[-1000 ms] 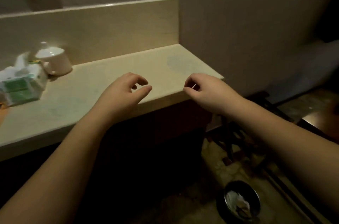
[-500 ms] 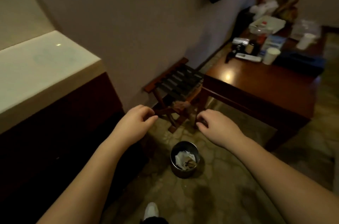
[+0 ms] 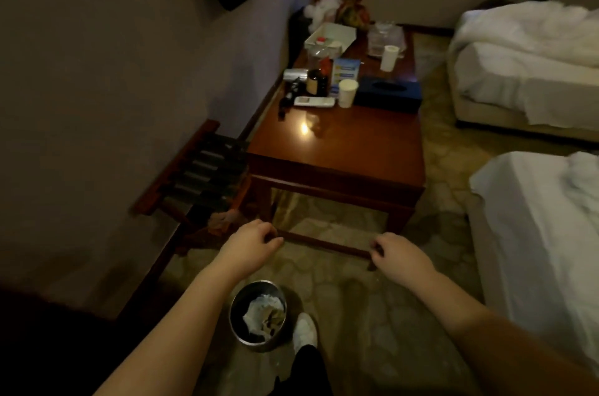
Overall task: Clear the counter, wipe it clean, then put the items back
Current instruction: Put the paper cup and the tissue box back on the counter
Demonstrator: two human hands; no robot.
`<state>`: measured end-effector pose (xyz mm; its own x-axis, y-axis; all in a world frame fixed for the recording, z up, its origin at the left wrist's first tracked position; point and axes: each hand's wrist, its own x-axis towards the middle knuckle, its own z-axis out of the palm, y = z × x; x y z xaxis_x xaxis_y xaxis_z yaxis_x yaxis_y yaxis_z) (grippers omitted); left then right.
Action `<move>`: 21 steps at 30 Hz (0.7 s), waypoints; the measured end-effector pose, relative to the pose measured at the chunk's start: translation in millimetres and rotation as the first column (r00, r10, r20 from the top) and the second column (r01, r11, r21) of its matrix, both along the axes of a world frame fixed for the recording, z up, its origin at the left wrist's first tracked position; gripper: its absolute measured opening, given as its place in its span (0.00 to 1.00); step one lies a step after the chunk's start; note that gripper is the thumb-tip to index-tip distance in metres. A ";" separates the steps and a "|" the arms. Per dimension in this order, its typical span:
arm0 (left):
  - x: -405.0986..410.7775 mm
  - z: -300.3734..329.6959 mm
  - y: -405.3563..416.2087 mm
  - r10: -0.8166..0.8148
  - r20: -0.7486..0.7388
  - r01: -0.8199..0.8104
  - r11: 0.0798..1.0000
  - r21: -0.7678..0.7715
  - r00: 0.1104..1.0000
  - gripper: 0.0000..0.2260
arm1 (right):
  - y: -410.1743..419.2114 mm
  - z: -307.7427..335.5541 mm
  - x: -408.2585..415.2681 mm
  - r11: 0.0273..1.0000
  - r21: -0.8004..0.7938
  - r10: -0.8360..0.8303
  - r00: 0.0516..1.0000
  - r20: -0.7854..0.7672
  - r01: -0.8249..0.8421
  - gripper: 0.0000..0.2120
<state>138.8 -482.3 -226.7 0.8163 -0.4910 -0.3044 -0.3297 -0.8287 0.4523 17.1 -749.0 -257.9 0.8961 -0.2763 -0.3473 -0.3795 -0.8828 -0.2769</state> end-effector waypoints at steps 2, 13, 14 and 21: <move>28.9 -7.0 -24.0 -0.026 -0.016 0.026 1.000 -0.003 1.000 0.15 | -24.0 -4.1 24.6 0.999 -0.007 -0.034 0.999 -0.007 0.034 0.12; 199.5 0.2 -131.4 -0.088 -0.055 0.087 0.996 -0.031 0.995 0.13 | -133.5 4.8 156.1 0.976 0.085 -0.205 0.978 0.033 0.202 0.09; 210.9 2.1 -140.6 -0.102 -0.058 0.100 0.994 -0.038 0.993 0.13 | -143.8 7.2 163.4 0.971 0.088 -0.227 0.973 0.029 0.224 0.10; 274.1 11.7 -203.0 -0.136 -0.034 0.134 0.990 -0.052 0.990 0.12 | -219.1 7.1 210.3 0.936 0.048 -0.348 0.937 -0.031 0.349 0.15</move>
